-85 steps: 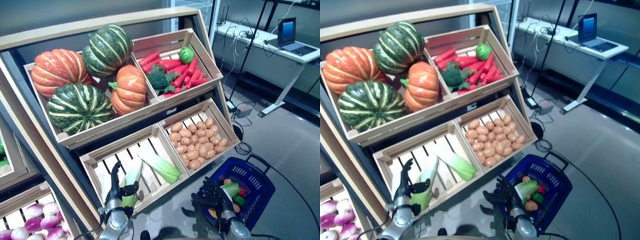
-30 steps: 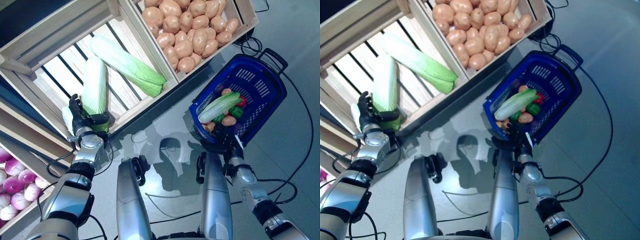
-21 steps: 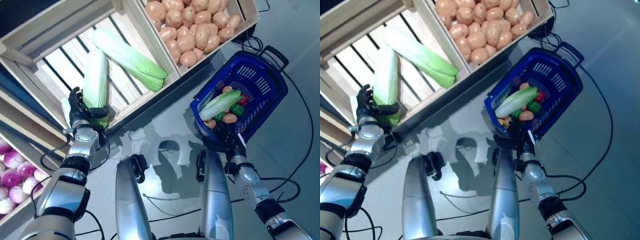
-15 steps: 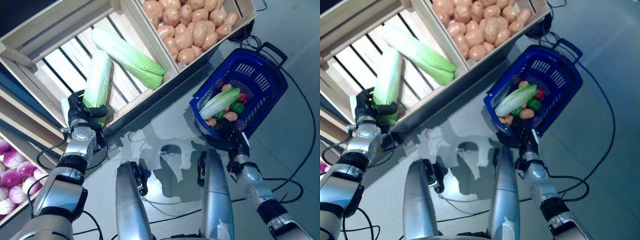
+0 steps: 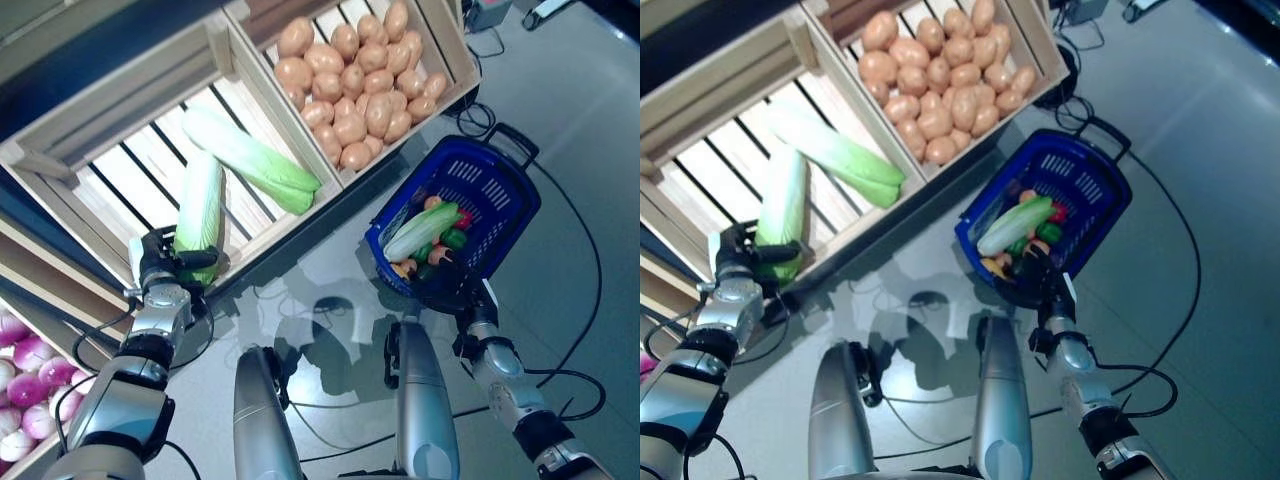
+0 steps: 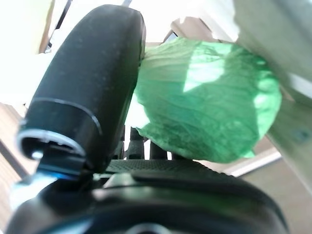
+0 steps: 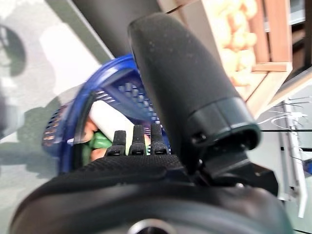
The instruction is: Put vegetables into the basket
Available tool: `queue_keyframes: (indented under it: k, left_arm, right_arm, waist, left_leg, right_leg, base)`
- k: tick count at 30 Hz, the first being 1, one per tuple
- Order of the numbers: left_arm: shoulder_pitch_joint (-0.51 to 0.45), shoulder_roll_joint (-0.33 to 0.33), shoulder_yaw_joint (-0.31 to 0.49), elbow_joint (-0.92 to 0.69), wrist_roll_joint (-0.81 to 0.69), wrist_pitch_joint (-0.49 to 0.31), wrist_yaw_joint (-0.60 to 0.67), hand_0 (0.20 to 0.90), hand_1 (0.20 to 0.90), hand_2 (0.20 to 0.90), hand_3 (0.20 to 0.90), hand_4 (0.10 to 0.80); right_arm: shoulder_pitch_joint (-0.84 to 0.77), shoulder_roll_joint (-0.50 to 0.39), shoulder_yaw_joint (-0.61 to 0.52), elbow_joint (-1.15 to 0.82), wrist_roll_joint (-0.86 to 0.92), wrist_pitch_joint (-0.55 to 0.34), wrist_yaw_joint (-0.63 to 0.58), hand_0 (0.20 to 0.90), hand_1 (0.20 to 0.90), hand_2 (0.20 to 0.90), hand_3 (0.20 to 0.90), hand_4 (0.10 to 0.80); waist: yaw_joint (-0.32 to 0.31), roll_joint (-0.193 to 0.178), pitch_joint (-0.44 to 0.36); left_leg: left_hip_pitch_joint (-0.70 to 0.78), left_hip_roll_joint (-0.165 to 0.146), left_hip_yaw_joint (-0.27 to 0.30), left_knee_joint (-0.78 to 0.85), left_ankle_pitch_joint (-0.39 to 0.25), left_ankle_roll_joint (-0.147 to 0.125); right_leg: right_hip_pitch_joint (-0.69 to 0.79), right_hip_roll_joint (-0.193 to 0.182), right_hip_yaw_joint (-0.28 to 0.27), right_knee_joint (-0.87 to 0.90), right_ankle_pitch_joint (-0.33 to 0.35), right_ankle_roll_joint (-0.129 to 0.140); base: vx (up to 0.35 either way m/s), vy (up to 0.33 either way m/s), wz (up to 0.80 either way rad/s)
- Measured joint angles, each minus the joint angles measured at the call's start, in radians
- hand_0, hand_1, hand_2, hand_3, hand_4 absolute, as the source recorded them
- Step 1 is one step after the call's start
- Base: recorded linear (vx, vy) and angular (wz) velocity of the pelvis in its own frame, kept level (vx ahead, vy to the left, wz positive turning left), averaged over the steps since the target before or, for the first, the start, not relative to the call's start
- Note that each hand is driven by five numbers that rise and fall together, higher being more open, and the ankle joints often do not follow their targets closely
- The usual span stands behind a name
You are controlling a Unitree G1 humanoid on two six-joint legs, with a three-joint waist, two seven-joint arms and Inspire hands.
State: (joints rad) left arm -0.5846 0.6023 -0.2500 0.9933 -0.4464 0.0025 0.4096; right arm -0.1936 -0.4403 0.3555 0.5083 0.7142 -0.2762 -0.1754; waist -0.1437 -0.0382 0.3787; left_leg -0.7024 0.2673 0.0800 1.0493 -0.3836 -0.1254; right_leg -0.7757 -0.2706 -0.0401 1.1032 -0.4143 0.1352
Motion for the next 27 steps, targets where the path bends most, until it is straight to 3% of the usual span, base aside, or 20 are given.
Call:
queue_keyframes:
  k: [4, 9, 16, 21, 27]
  left_arm:
    - [0.068, -0.034, 0.029, -0.005, 0.001, -0.002, 0.006, 0.300, 0.300, 0.300, 0.300, 0.400]
    - [0.190, -0.121, 0.106, -0.051, 0.024, -0.071, 0.044, 0.300, 0.300, 0.300, 0.300, 0.400]
    - [0.385, -0.228, 0.148, -0.143, 0.114, -0.156, 0.059, 0.300, 0.300, 0.300, 0.300, 0.400]
    - [0.467, -0.263, 0.160, -0.251, 0.178, -0.216, 0.091, 0.300, 0.300, 0.300, 0.300, 0.400]
    - [0.525, -0.275, 0.154, -0.503, 0.263, -0.222, 0.118, 0.300, 0.300, 0.300, 0.300, 0.400]
  right_arm:
    - [0.043, 0.029, -0.015, 0.000, 0.000, -0.003, 0.000, 0.900, 0.900, 0.900, 0.900, 0.800]
    - [0.100, 0.081, -0.040, -0.003, 0.000, -0.024, 0.000, 0.900, 0.900, 0.900, 0.900, 0.800]
    - [0.170, 0.111, -0.066, -0.004, -0.001, -0.035, 0.003, 0.900, 0.900, 0.900, 0.900, 0.800]
    - [0.194, 0.144, -0.115, -0.005, 0.007, -0.035, 0.009, 0.900, 0.900, 0.900, 0.900, 0.800]
    - [0.210, 0.210, -0.114, -0.084, 0.041, 0.016, 0.008, 0.900, 0.900, 0.900, 0.900, 0.800]
  waist:
    - [0.003, 0.000, -0.018]
    - [0.016, 0.020, -0.072]
    - [0.022, 0.092, -0.177]
    - [0.032, 0.113, -0.242]
    - [0.064, 0.096, -0.269]
  left_leg:
    - [0.165, -0.007, 0.028, -0.165, 0.046, -0.016]
    - [0.401, -0.022, 0.070, -0.463, 0.148, -0.029]
    - [0.685, -0.043, 0.124, -0.853, 0.295, -0.025]
    - [0.778, -0.066, 0.147, -1.029, 0.370, -0.014]
    - [0.842, -0.094, 0.165, -1.121, 0.409, 0.002]
  right_leg:
    - [0.152, 0.003, -0.029, -0.130, 0.020, 0.000]
    - [0.361, 0.025, -0.062, -0.366, 0.085, 0.003]
    - [0.613, 0.064, -0.110, -0.683, 0.192, 0.020]
    - [0.712, 0.087, -0.112, -0.877, 0.280, 0.044]
    - [0.833, 0.090, -0.113, -1.104, 0.397, 0.064]
  base:
    - [0.096, -0.043, -0.01]
    - [0.128, -0.051, 0.00]
    - [0.096, -0.023, -0.02]
    - [0.021, -0.017, 0.01]
    - [0.010, -0.043, -0.04]
